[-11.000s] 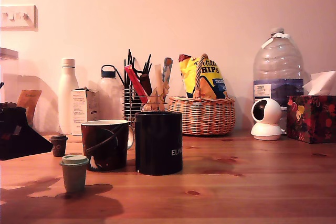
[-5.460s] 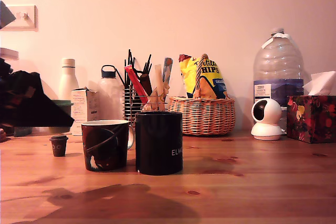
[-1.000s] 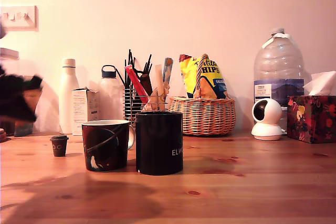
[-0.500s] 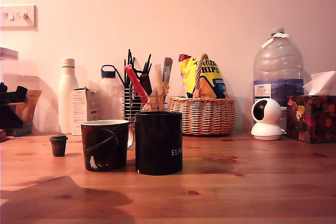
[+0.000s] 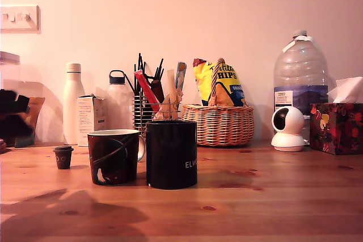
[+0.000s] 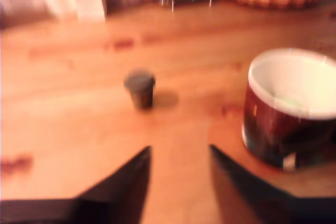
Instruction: Pick up the coffee capsules from the table one by one and drop them inside the nearest coffee cup
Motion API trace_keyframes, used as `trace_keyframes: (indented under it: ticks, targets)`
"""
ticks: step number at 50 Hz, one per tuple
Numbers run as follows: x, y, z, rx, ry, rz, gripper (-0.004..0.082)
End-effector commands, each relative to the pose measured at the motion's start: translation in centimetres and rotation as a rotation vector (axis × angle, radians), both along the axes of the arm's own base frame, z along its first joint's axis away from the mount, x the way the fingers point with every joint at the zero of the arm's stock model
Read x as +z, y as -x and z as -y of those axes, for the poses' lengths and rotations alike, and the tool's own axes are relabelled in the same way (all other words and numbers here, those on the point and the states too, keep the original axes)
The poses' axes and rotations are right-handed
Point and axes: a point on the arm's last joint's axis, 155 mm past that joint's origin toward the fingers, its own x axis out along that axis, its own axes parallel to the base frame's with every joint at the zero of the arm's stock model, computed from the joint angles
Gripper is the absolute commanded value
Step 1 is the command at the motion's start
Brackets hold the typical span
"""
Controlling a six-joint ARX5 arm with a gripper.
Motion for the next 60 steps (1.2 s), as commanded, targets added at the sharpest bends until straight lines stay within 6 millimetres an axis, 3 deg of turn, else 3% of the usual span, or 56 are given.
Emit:
trace_keyframes:
  ticks: [1, 26, 60]
  targets:
    - [-1.0, 0.0, -0.2, 0.006, -0.010, -0.019, 0.0558]
    - [-4.1, -1.6, 0.1, 0.007, -0.012, -0.029, 0.0556]
    - [-6.2, -8.8, -0.8, 0.038, -0.025, -0.033, 0.0556]
